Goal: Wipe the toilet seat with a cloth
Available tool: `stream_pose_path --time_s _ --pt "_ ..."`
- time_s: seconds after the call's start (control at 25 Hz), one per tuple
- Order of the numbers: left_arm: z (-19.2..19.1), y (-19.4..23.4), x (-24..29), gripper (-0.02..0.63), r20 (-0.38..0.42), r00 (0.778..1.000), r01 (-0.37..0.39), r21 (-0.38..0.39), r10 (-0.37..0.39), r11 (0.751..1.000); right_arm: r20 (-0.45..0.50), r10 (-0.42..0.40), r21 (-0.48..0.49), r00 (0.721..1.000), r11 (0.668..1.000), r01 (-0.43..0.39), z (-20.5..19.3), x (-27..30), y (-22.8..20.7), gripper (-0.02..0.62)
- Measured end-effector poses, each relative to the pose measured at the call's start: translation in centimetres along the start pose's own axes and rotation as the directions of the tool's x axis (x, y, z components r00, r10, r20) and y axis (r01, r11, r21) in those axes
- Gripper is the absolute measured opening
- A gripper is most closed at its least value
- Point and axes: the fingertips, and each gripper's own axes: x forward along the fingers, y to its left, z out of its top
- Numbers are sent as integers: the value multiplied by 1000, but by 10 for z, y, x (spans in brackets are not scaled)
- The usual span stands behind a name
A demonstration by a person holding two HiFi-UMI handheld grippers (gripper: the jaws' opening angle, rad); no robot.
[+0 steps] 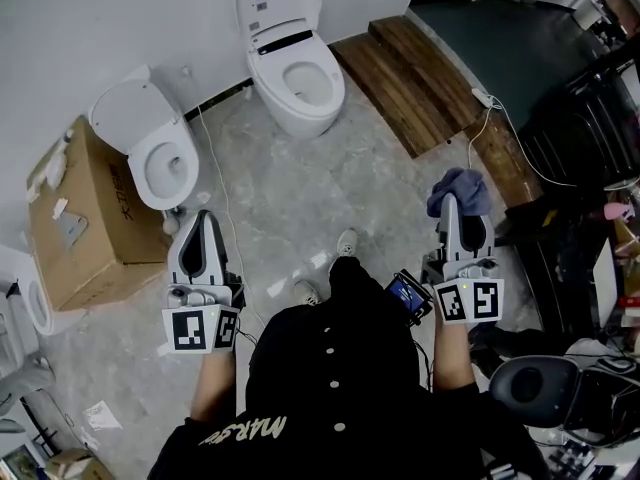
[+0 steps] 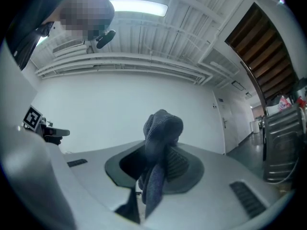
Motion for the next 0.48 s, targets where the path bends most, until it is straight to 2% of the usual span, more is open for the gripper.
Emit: stream_pose_path --time_s 0.28,0.48 --pt "-4 12 22 10 -10 999 -31 6 31 999 -3 28 25 1000 999 -28 -13 37 -1 86" --pt "-9 26 57 10 -22 998 -57 16 57 998 -8 51 43 999 998 -51 -25 86 -7 86"
